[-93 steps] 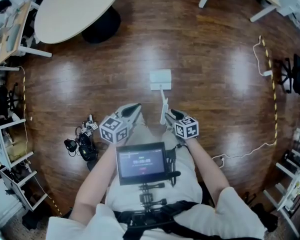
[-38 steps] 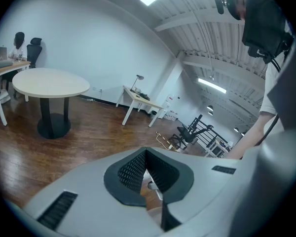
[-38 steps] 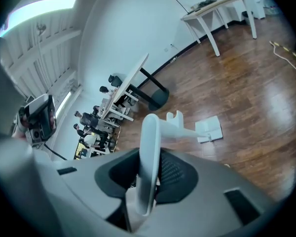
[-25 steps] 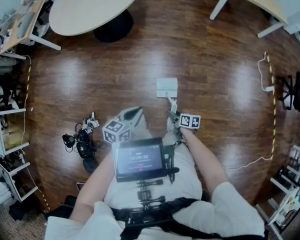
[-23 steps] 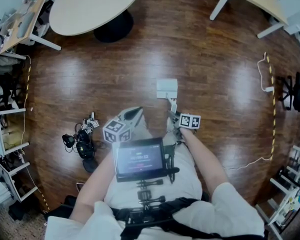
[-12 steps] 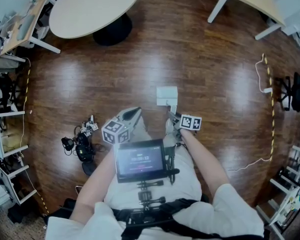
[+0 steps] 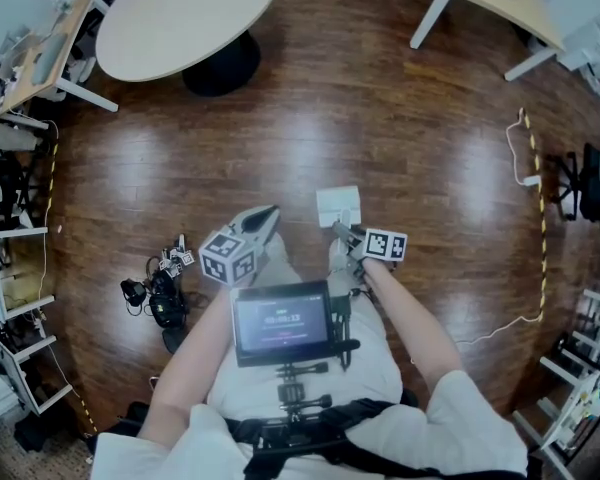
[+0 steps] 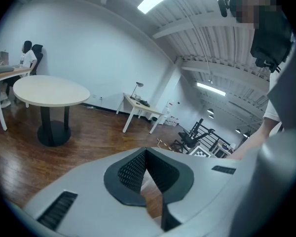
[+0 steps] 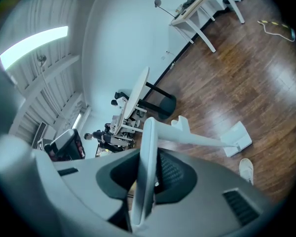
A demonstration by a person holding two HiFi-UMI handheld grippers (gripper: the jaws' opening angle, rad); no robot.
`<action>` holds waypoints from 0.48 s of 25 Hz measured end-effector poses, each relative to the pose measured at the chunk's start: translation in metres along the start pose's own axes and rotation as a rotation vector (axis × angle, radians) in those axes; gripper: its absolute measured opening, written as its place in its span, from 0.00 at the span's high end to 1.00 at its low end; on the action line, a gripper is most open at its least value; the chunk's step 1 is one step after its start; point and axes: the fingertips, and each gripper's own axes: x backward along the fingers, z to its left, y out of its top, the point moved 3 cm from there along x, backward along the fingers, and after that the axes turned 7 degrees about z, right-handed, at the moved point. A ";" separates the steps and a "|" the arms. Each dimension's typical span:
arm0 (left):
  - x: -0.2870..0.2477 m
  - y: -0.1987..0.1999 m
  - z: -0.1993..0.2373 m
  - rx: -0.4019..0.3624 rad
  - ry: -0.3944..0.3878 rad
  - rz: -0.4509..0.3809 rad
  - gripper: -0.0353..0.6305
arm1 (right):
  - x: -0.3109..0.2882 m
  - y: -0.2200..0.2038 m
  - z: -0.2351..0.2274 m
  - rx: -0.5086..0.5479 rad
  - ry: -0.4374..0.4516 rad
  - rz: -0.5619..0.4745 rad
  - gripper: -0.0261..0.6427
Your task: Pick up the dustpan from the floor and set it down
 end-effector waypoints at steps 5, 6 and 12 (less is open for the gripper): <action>0.002 0.004 0.004 -0.001 -0.003 -0.006 0.96 | 0.005 0.002 0.013 0.006 -0.007 0.006 0.83; 0.002 0.004 0.004 -0.001 -0.004 -0.007 0.96 | 0.006 0.003 0.017 0.003 0.001 0.003 0.83; -0.001 0.006 -0.004 -0.008 -0.015 -0.015 0.96 | 0.023 0.018 0.034 0.017 0.043 -0.046 0.83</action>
